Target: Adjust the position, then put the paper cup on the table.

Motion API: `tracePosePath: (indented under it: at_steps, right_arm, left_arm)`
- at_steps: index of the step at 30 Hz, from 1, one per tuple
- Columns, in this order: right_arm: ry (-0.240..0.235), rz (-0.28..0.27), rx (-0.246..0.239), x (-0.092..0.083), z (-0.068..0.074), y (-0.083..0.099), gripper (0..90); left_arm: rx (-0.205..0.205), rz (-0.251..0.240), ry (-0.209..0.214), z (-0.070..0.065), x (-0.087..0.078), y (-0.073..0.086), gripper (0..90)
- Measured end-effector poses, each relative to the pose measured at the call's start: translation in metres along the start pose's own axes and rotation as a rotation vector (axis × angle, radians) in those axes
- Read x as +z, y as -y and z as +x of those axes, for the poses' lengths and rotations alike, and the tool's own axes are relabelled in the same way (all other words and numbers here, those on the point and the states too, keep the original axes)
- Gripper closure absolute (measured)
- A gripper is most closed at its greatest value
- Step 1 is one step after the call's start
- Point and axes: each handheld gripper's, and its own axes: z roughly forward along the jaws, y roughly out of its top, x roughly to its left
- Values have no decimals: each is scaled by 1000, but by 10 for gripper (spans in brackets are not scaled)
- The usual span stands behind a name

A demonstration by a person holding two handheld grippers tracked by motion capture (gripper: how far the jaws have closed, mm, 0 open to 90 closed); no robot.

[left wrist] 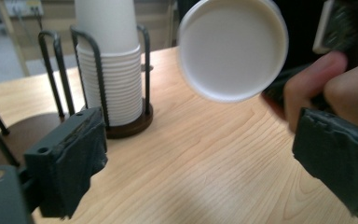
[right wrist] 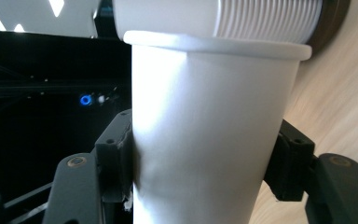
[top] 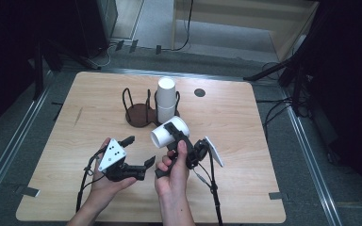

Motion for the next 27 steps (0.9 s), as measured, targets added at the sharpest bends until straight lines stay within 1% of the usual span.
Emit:
tracePosePath:
  at_steps: [2, 5, 7, 10, 11, 14, 15, 16, 17, 20, 21, 22, 25, 27]
  right_arm:
    - [6, -60, -86, -6, 5, -2, 380]
    - [14, -112, -182, -12, 9, -5, 383]
    - [23, -132, -224, -16, 12, -8, 384]
    - [20, -166, -306, -19, 14, -10, 389]
    - [24, -176, -326, -21, 15, -10, 391]
    - [56, -259, -488, -26, 20, -9, 393]
    - [56, -273, -527, -27, 22, -8, 394]
    - [54, -282, -574, -28, 24, -7, 393]
    - [63, -290, -626, -29, 27, -6, 393]
    - [47, -333, -766, -33, 33, -3, 390]
    - [50, -342, -812, -34, 35, -3, 388]
    - [69, -347, -868, -36, 37, -2, 387]
    - [93, -366, -961, -38, 41, -2, 382]
    - [99, -384, -1033, -39, 42, -3, 380]
  left_arm:
    - [-6, 9, -7, 2, -1, 0, 0]
    - [-24, 23, -23, 6, -4, -1, 0]
    - [-36, 23, -25, 9, -5, -1, 0]
    - [-43, 20, -25, 11, -6, -2, 0]
    - [-49, 18, -21, 12, -7, -3, 0]
    - [-56, 16, -25, 14, -8, -3, 0]
    - [-53, 17, -27, 15, -9, -3, 0]
    - [-53, 17, -29, 16, -9, -3, 0]
    - [-56, 19, -30, 16, -10, -2, 0]
    - [-64, 24, -34, 19, -11, -2, 0]
    - [-70, 23, -38, 20, -11, -2, 0]
    - [-70, 23, -39, 21, -12, -2, 0]
    - [-78, 23, -43, 23, -14, -2, 0]
    - [-80, 25, -48, 25, -15, -1, 0]
